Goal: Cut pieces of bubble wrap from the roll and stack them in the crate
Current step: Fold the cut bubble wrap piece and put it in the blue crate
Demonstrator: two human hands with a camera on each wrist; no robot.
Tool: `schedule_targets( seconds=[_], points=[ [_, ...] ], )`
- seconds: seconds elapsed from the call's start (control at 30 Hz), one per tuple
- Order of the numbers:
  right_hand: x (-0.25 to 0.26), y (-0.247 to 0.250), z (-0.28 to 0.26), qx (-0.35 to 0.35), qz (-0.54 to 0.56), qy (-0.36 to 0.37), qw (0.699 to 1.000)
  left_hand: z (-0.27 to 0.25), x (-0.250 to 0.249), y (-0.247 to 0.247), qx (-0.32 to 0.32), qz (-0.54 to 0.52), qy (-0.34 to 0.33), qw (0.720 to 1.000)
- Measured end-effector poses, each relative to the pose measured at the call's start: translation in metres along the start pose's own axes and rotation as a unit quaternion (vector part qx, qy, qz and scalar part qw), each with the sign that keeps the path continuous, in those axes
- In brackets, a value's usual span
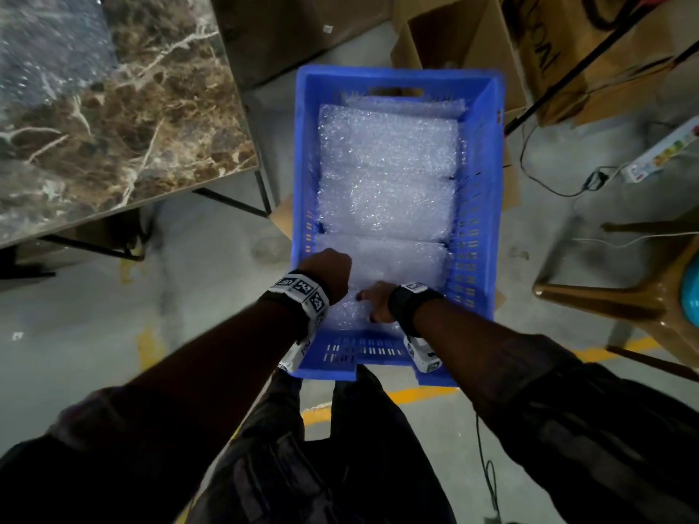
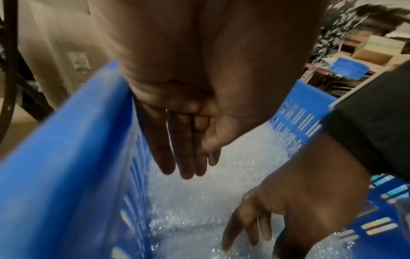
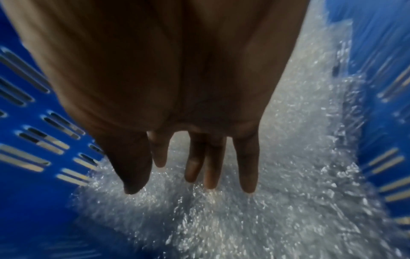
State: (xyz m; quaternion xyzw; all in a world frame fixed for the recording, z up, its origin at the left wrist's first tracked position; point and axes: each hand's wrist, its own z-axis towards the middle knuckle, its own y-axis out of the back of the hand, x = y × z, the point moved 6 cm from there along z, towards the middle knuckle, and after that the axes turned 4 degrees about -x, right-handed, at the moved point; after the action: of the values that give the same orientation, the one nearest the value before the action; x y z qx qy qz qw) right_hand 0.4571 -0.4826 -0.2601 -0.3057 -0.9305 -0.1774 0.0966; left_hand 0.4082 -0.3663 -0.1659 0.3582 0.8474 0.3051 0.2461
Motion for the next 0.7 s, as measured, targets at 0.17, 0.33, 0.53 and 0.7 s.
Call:
schedule_targets(
  seconds=[0.17, 0.33, 0.53, 0.7],
  points=[
    [0.008, 0.009, -0.007, -0.005, 0.011, 0.021, 1.000, -0.025, 0.015, 0.029, -0.158, -0.047, -0.034, 0.986],
    [0.010, 0.008, -0.007, -0.051, -0.007, 0.035, 0.998, -0.041, 0.031, 0.043, -0.236, -0.079, -0.052, 0.967],
    [0.026, -0.006, -0.014, -0.033, -0.062, 0.004, 0.998, -0.060, 0.053, 0.036, -0.252, -0.182, -0.030, 0.950],
    [0.042, 0.025, -0.054, -0.109, 0.043, 0.028, 0.993, -0.090, 0.072, 0.036, -0.239, -0.242, -0.037, 0.940]
  ],
)
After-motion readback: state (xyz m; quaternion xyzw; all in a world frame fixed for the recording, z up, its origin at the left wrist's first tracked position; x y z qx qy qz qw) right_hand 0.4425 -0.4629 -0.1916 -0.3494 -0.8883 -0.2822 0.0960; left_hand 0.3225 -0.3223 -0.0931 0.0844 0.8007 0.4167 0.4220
